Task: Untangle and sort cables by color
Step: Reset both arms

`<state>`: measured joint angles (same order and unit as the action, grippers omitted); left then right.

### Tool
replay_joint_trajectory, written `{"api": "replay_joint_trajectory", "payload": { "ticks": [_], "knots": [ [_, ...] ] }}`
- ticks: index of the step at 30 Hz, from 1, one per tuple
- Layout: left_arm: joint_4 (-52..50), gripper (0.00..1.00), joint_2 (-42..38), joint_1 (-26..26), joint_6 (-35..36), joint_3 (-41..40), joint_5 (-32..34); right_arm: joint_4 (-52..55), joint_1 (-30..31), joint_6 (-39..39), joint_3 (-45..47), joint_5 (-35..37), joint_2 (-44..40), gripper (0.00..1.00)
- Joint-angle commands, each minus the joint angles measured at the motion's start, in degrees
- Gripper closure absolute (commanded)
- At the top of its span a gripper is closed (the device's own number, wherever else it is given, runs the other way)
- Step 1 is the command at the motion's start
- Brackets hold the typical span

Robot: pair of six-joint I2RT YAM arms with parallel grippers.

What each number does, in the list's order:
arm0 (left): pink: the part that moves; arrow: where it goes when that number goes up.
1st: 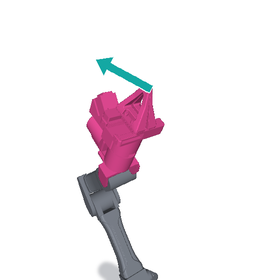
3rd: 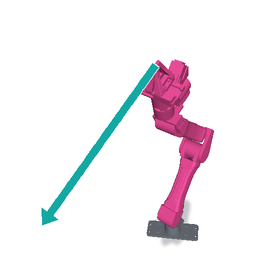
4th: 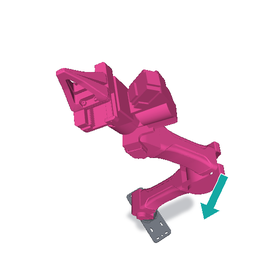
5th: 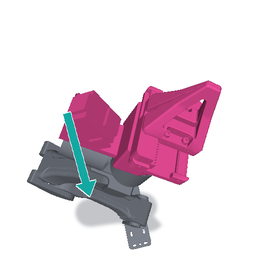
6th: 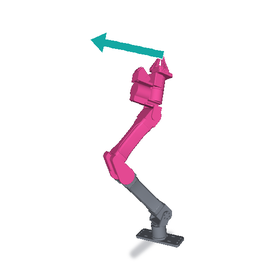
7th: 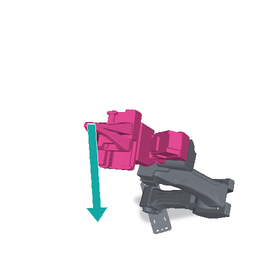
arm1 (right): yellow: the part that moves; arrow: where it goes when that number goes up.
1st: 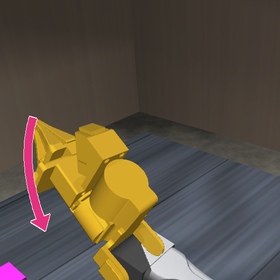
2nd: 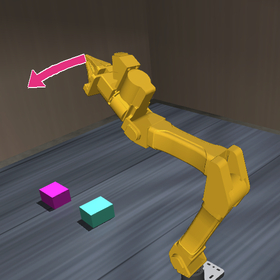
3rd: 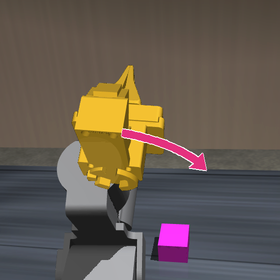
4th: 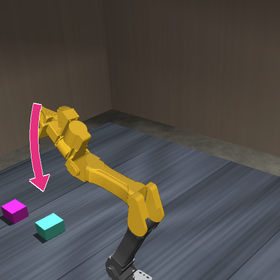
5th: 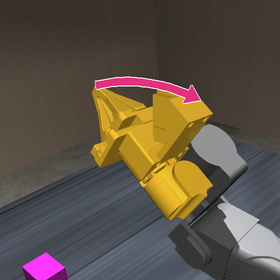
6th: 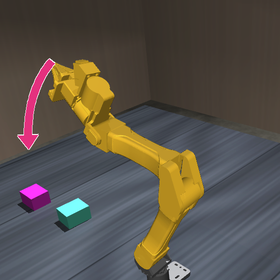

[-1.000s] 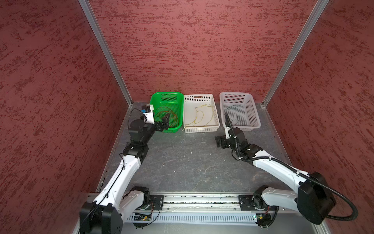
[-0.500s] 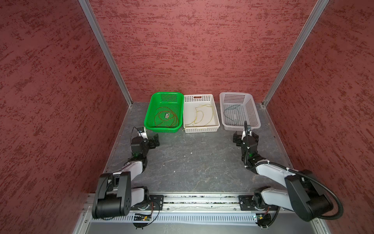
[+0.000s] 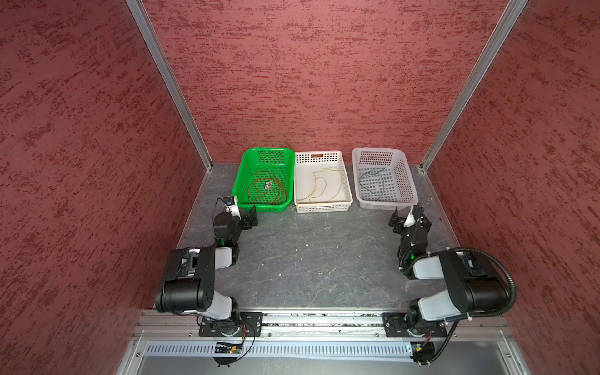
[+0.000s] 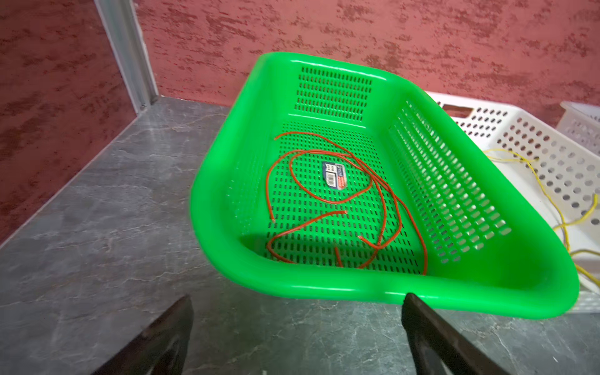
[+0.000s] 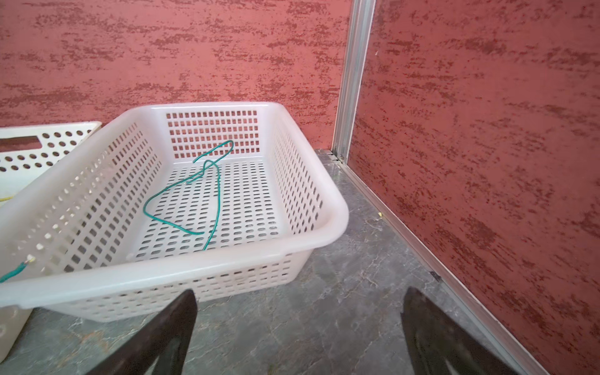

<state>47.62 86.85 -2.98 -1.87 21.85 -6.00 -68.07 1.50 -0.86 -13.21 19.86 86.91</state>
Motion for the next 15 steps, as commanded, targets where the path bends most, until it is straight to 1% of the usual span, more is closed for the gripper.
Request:
{"api": "replay_joint_trajectory", "payload": {
  "ticks": [1, 2, 7, 12, 15],
  "knots": [
    [5.74, 0.01, 0.70, 2.36, 4.41, -1.54, 2.08, -3.59, -0.49, 1.86, -0.36, -4.18, 1.86, 0.01],
    [7.08, 0.01, 1.12, 2.44, 4.58, -1.78, 2.21, -0.37, -0.60, 2.38, -1.30, -4.63, 1.23, 0.01],
    [4.10, 0.01, 0.89, 1.68, 3.85, -0.54, 1.02, -1.00, -1.27, 2.61, -1.81, -4.83, 1.97, 0.01],
    [3.23, 0.01, 1.05, 0.31, 2.99, 0.04, -1.27, -1.01, -1.26, 2.48, -1.81, -4.83, 1.94, 0.01],
    [3.19, 0.01, 1.04, 0.26, 2.98, 0.04, -1.29, -1.03, -1.30, 2.50, -1.77, -4.83, 1.94, 0.01]
  ]
}}
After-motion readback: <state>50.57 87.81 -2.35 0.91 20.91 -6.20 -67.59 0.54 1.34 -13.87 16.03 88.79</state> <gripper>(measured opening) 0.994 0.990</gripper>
